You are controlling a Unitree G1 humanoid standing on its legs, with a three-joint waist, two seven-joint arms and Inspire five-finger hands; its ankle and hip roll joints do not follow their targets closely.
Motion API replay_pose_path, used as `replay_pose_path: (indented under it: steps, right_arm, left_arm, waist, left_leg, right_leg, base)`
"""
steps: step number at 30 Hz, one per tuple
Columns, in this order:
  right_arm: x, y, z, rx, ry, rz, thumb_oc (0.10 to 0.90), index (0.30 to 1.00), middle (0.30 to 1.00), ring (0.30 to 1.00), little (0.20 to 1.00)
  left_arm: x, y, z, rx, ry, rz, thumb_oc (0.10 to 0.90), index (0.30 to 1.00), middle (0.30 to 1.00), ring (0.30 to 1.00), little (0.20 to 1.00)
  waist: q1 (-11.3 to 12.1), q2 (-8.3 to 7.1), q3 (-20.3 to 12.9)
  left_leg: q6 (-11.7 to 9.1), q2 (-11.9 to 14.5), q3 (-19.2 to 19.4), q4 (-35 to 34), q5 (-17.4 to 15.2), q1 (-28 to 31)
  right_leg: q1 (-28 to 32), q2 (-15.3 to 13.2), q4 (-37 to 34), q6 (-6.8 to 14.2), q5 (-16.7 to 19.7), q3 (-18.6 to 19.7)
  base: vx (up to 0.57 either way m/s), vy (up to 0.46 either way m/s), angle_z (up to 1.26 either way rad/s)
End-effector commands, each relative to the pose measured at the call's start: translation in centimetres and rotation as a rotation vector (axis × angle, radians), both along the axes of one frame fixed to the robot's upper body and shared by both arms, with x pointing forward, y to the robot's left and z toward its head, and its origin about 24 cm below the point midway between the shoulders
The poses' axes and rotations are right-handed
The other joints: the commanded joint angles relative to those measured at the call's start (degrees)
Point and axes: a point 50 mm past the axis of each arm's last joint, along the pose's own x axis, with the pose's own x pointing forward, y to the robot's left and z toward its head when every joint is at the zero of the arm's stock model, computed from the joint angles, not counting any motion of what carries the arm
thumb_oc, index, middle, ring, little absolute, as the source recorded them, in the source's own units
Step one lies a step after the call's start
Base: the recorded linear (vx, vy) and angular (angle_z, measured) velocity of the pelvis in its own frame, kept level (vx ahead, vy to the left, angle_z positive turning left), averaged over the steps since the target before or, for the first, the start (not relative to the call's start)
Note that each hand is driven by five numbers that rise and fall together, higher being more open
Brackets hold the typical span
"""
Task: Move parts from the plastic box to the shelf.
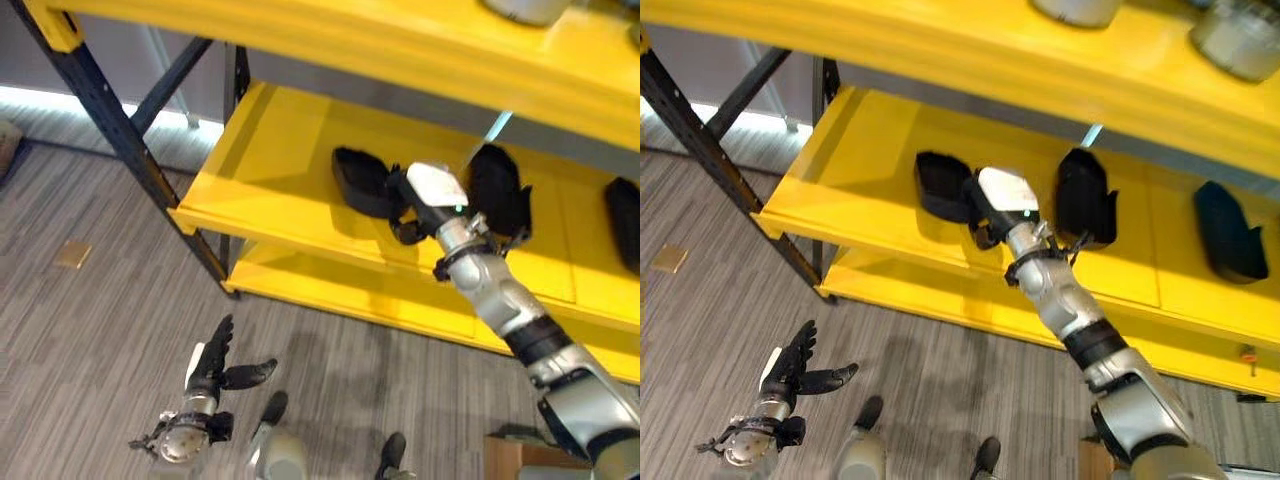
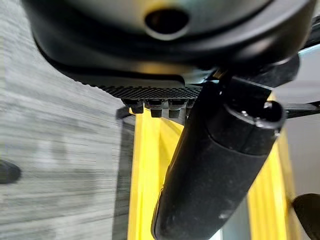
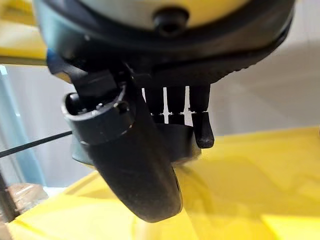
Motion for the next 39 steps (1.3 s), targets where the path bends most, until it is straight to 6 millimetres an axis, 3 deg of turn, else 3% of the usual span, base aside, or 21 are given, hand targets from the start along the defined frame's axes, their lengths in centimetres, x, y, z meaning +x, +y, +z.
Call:
replay_pose_path:
  steps: [1, 5, 11, 15, 17, 30, 39]
  right_arm:
    - [0.4, 1.5, 9.4, 0.095, -0.3, 0.039, 0.4, 0.3, 0.3, 0.3, 0.3]
    - [1.3, 2.2, 10.3, 0.112, -0.284, 0.017, 0.4, 0.3, 0.3, 0.3, 0.3]
    - [1.8, 2.6, 10.1, 0.146, -0.256, 0.0, 0.4, 0.3, 0.3, 0.3, 0.3]
    - [2.5, 2.2, 9.6, 0.202, -0.224, -0.055, 0.4, 0.3, 0.3, 0.3, 0.3]
    - [3.2, 1.4, 9.2, 0.287, -0.202, -0.132, 0.4, 0.3, 0.3, 0.3, 0.3]
    - [3.8, -1.0, 7.8, 0.324, -0.174, -0.279, 0.4, 0.3, 0.3, 0.3, 0.3]
    - [3.8, -2.3, 8.3, 0.338, -0.193, -0.328, 0.4, 0.3, 0.3, 0.3, 0.3]
  left_arm:
    - [2.9, -0.4, 5.5, 0.001, -0.293, -0.095, 0.9, 1.0, 1.0, 1.0, 1.0]
    - [3.6, -0.8, 5.9, -0.017, -0.318, -0.103, 0.9, 1.0, 1.0, 1.0, 1.0]
    - [3.8, -1.1, 5.9, -0.029, -0.317, -0.111, 0.9, 1.0, 1.0, 1.0, 1.0]
    - [4.0, -1.3, 6.0, -0.035, -0.322, -0.116, 0.9, 1.0, 1.0, 1.0, 1.0]
    - [4.4, -1.7, 6.3, -0.044, -0.335, -0.128, 0.9, 1.0, 1.0, 1.0, 1.0]
    - [4.9, -2.2, 6.8, -0.043, -0.355, -0.137, 0.9, 1.0, 1.0, 1.0, 1.0]
    - [5.1, -2.3, 7.0, -0.04, -0.364, -0.144, 0.9, 1.0, 1.0, 1.0, 1.0]
  waist:
    - [0.13, -0.03, -2.29]
    - [0.55, 1.4, -2.01]
    - [0.41, 2.06, -1.95]
    - [0.31, 2.47, -1.37]
    - [0.52, 3.44, -0.31]
    - [1.01, 5.53, 1.19]
    - [1.03, 6.09, 1.93]
  left_leg:
    - [6.21, -3.56, 5.26, -2.82, 1.54, 0.71]
    - [6.41, -4.35, 5.02, -2.66, 2.02, -0.87]
    - [6.61, -4.84, 4.63, -1.93, 1.92, -1.99]
    - [6.73, -5.03, 4.65, -1.37, 1.91, -2.71]
    - [6.81, -5.44, 4.34, -0.69, 1.98, -3.55]
    - [6.8, -6.06, 3.09, 0.14, 2.55, -5.24]
    - [6.65, -5.98, 2.98, -0.06, 3.01, -5.96]
  right_leg:
    - [-1.03, -4.32, 8.52, 1.54, -2.76, -1.29]
    - [-1.96, -5.29, 8.38, 1.64, -2.17, -1.6]
    - [-2.51, -5.93, 8.55, 1.72, -2.11, -1.92]
    - [-2.96, -6.27, 8.94, 1.74, -2.12, -1.71]
    - [-3.47, -6.63, 9.53, 1.74, -2.08, -1.88]
    - [-4.19, -7.34, 10.36, 1.92, -1.93, -2.78]
    - [-4.86, -7.48, 10.34, 1.94, -1.76, -3.09]
  base:
    - [-0.03, 0.032, 0.05]
    - [-0.03, 0.04, 0.15]
    - [-0.01, 0.01, 0.03]
    - [-0.04, 0.014, 0.01]
    - [-0.08, 0.03, 0.05]
    - [-0.02, 0.004, 0.05]
    - [-0.01, 0.001, 0.02]
